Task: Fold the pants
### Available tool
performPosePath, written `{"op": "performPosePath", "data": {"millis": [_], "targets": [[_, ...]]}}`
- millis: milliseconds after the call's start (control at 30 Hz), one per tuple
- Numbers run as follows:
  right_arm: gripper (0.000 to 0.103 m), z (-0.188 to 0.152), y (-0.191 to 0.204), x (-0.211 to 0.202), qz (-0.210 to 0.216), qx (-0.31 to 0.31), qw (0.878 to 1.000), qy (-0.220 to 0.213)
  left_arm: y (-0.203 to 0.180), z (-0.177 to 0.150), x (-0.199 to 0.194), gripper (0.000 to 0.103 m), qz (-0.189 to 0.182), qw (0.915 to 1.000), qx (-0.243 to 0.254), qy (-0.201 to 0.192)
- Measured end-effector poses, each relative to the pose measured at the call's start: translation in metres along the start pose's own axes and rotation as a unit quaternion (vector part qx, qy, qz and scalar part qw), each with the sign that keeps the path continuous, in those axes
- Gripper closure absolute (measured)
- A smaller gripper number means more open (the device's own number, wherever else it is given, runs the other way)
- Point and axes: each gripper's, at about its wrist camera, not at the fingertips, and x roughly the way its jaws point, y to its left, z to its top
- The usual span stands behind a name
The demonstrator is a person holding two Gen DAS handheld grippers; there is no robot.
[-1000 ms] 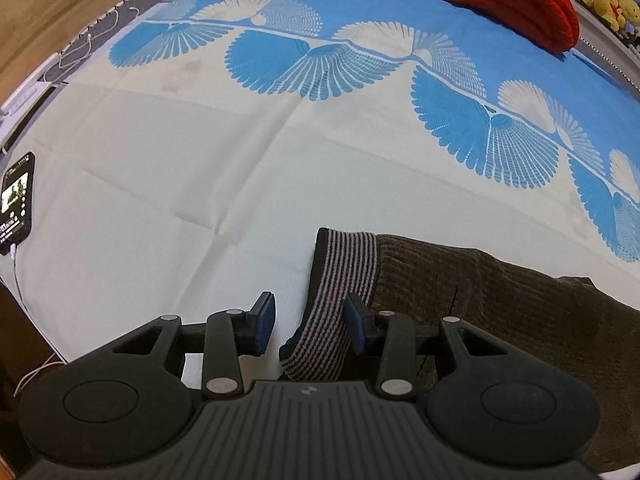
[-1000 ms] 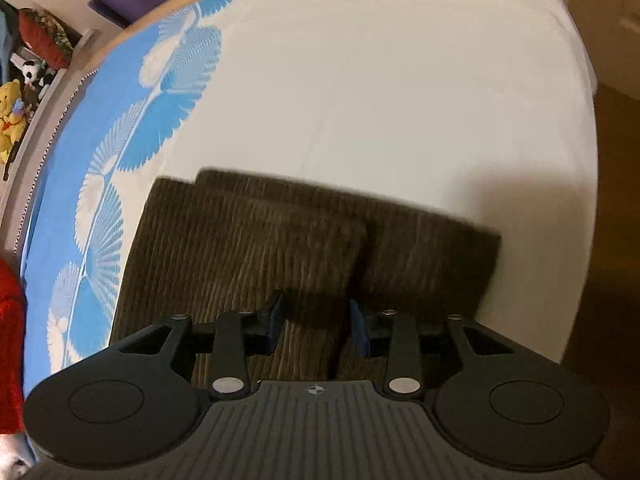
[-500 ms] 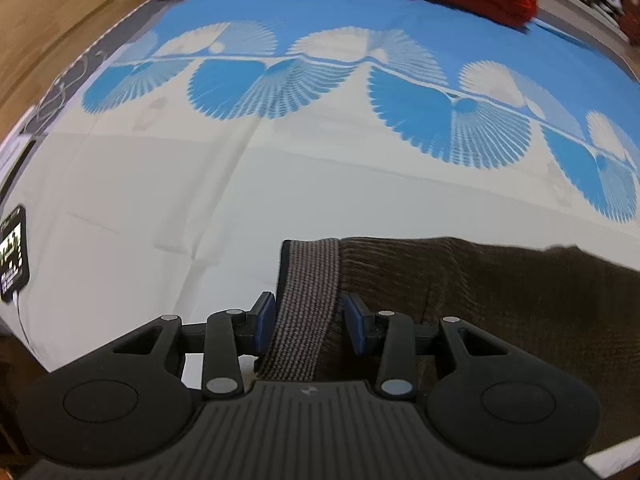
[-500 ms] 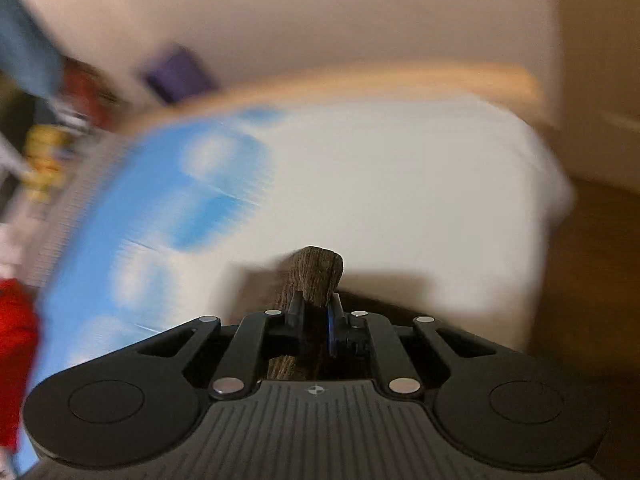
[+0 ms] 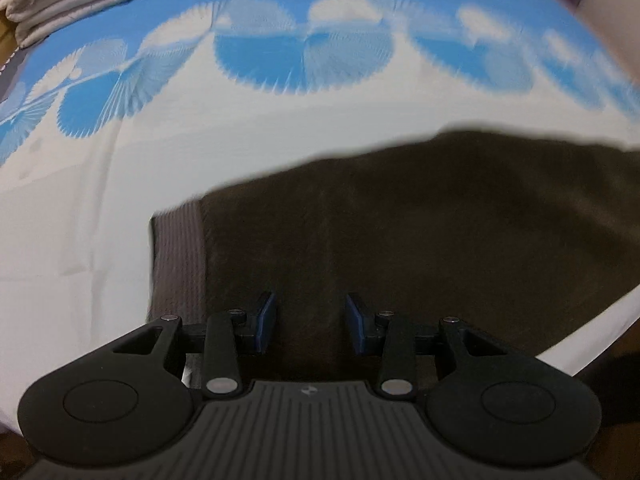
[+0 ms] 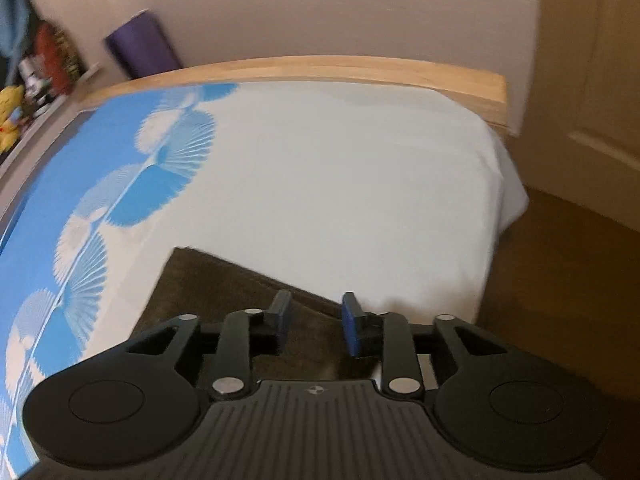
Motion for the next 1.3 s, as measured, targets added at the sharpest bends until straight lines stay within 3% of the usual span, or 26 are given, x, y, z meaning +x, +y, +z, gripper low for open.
{"op": "performPosePath", "data": {"millis": [67,133,267,400,500,567,667,800,1000,1133,1300], "targets": [[0.064,-0.004,0.002,0.009,0.010,0.000,0.999,0.032,0.004,-0.009,0.020,0.067,0.027,0.9979,0.011,0.058],[0.064,-0.007,0.002,0.018,0.006,0.009,0.998,0.057,0.000,-0.018,0.031,0.073,0.046,0.9939,0.045,0.089],[0.064,-0.009,-0.005,0.024,-0.024,0.023,0.996,0.078,-0.012,-0.017,0.024,0.072,0.058,0.9938,0.069,0.065],[0.063,-0.013,-0.009,0.025,-0.032,0.018,0.996,0.087,-0.010,-0.006,0.009,0.070,0.026,0.9990,0.034,0.012],[0.063,-0.015,-0.009,0.026,-0.030,0.010,0.996,0.088,-0.011,-0.008,0.026,0.070,0.033,0.9971,0.034,0.060],[0.063,-0.015,-0.010,0.028,-0.033,0.009,0.995,0.092,-0.020,-0.012,0.038,0.070,0.056,0.9924,0.073,0.082],[0.063,-0.014,-0.012,0.029,-0.037,0.010,0.995,0.095,-0.023,-0.008,0.031,0.069,0.041,0.9953,0.065,0.058],[0.043,-0.014,-0.012,0.026,-0.057,0.005,0.994,0.089,-0.032,-0.003,0.026,0.065,0.039,0.9962,0.065,0.042],[0.039,-0.017,-0.019,0.036,-0.061,0.009,0.991,0.116,-0.045,0.002,0.023,0.064,0.037,0.9963,0.068,0.037],[0.038,-0.022,-0.028,0.049,-0.034,0.051,0.987,0.147,-0.045,0.003,0.025,0.062,0.036,0.9965,0.067,0.035],[0.030,-0.025,-0.031,0.054,-0.022,0.088,0.985,0.146,-0.042,0.002,0.023,0.060,0.037,0.9969,0.062,0.033]]}}
